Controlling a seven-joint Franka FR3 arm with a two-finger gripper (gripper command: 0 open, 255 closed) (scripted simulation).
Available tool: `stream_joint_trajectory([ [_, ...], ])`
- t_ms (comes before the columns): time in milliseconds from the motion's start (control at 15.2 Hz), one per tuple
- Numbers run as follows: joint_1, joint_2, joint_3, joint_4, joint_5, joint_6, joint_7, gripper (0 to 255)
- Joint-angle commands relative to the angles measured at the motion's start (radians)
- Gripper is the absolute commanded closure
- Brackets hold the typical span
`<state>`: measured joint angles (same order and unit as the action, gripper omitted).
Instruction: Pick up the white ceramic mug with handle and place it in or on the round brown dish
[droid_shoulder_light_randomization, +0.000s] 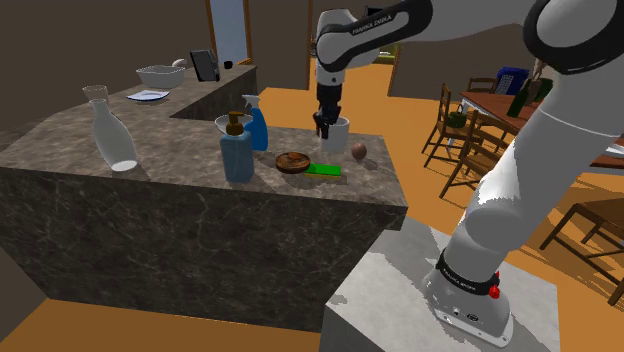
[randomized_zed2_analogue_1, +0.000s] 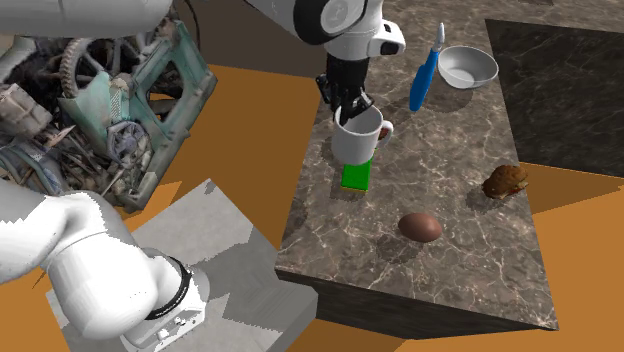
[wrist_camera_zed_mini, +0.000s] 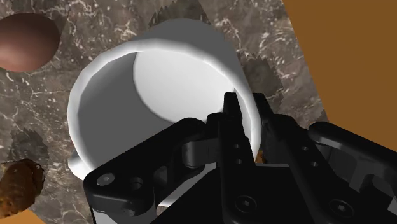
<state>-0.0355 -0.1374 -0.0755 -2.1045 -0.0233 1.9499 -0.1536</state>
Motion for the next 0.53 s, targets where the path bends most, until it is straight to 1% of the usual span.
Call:
stream_joint_trajectory([
  [0,0.008,0.073,0.008,0.093,0.007,-0.020,0.013,255],
  [264,0.025,0.220,0.025,0.282,0.017,-0.063,0.042,255],
  [462,0.036,0.336,0.035,0.444,0.021,-0.108,0.063,255],
])
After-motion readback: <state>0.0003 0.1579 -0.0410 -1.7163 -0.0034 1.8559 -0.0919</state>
